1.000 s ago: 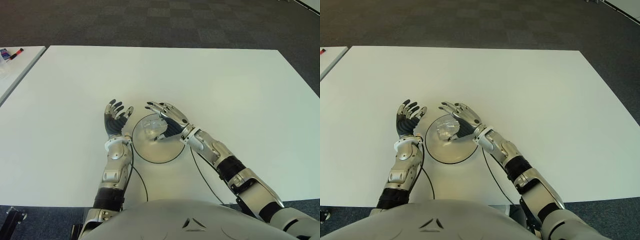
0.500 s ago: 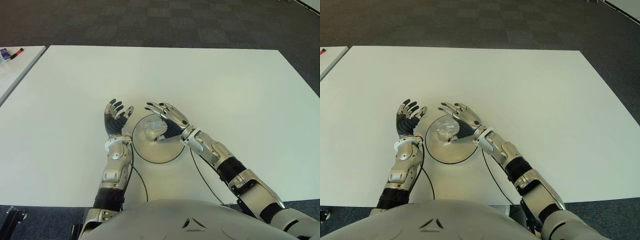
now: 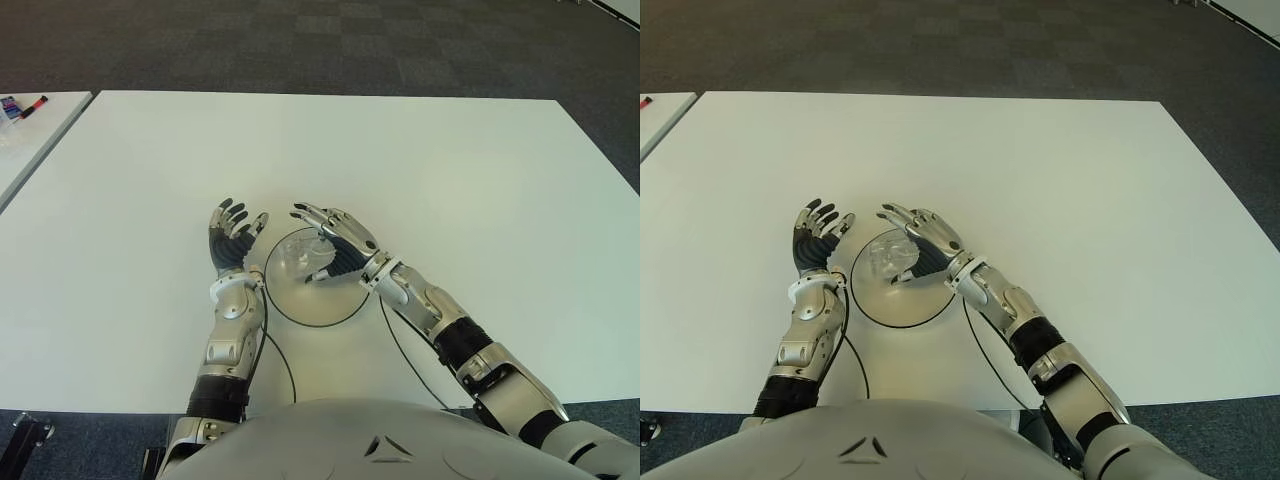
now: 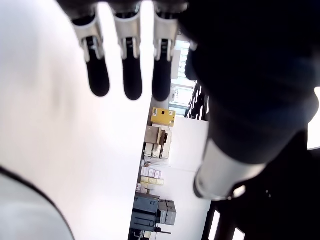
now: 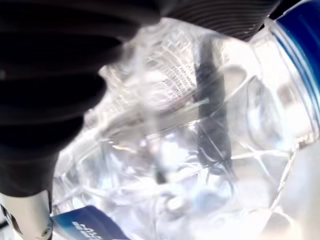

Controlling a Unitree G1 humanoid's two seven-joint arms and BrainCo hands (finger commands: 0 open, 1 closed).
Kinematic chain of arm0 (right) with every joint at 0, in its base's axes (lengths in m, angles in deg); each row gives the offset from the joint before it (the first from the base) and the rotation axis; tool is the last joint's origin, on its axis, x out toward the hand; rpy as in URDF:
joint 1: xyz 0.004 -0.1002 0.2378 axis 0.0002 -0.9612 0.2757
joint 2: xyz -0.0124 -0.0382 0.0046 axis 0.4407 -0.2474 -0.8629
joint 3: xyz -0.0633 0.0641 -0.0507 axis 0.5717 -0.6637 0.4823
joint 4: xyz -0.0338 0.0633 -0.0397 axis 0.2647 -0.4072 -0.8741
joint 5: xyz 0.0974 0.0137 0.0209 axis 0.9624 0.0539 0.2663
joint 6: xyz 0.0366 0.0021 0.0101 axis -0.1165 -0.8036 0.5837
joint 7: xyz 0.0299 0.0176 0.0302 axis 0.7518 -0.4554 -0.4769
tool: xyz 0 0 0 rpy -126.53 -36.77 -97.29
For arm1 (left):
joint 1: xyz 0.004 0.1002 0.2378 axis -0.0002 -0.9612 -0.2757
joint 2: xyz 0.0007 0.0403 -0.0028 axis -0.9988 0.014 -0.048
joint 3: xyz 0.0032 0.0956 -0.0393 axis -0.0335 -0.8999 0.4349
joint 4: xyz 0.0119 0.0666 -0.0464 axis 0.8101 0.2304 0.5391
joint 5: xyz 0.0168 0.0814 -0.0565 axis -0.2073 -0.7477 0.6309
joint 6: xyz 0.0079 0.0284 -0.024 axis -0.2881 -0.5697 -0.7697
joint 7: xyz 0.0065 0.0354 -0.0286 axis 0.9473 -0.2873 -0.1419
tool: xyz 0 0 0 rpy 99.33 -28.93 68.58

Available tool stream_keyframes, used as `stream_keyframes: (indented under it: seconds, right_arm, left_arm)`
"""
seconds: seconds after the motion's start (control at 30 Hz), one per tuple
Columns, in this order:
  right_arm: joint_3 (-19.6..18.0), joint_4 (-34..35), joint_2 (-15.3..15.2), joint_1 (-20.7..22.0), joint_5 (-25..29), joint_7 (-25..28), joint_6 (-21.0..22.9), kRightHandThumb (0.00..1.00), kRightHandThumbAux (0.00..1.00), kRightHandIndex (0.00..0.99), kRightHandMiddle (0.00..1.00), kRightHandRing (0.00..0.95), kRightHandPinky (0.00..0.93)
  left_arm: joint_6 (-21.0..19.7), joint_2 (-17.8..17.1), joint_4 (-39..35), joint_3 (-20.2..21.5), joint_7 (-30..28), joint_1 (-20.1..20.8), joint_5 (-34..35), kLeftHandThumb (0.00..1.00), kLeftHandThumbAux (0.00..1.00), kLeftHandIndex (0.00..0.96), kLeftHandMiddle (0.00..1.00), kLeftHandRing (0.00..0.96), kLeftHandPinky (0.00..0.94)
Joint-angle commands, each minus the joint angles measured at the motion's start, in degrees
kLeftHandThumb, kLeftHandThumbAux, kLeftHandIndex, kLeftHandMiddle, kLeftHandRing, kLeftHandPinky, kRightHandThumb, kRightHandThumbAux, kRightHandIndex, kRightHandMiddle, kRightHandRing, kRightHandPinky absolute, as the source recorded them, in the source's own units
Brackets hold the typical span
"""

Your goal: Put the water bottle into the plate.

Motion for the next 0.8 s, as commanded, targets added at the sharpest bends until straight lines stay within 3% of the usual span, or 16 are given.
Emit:
stream_keyframes:
  seconds: [0.03, 0.17, 0.33, 0.5, 0.8]
  right_arm:
    - [-1.25, -1.17, 1.23, -0.14, 1.9, -2.49, -1.54, 0.535, 0.663, 0.093, 0.199, 0.287, 0.4]
    - [-1.37, -2.14, 1.38, 0.18, 2.05, -4.04, -2.83, 0.71, 0.655, 0.286, 0.386, 0.451, 0.53]
    - [-1.23, -3.4, 1.17, 0.94, 2.18, -4.45, -4.69, 0.815, 0.681, 0.356, 0.492, 0.576, 0.619]
    - [-1.33, -4.19, 1.15, 1.31, 2.37, -4.16, -5.62, 0.924, 0.666, 0.36, 0.502, 0.552, 0.652]
    - [-1.45, -4.84, 1.08, 1.65, 2.76, -3.51, -6.04, 0.948, 0.661, 0.37, 0.507, 0.552, 0.686]
  left_arm:
    - [-0.58, 6.39, 0.32, -0.51, 0.6, -0.09, -0.33, 0.068, 0.88, 0.203, 0.268, 0.271, 0.285]
    - [-0.15, 6.52, 0.5, -0.48, 0.6, -0.08, -0.28, 0.071, 0.88, 0.205, 0.269, 0.271, 0.289]
    - [0.2, 6.61, 0.63, -0.46, 0.69, -0.08, -0.35, 0.084, 0.876, 0.202, 0.269, 0.274, 0.293]
    - [0.37, 6.74, 0.6, -0.46, 0.76, -0.16, -0.31, 0.1, 0.88, 0.203, 0.277, 0.284, 0.307]
    - [0.12, 6.82, 0.47, -0.51, 0.64, -0.22, -0.07, 0.112, 0.882, 0.18, 0.272, 0.279, 0.291]
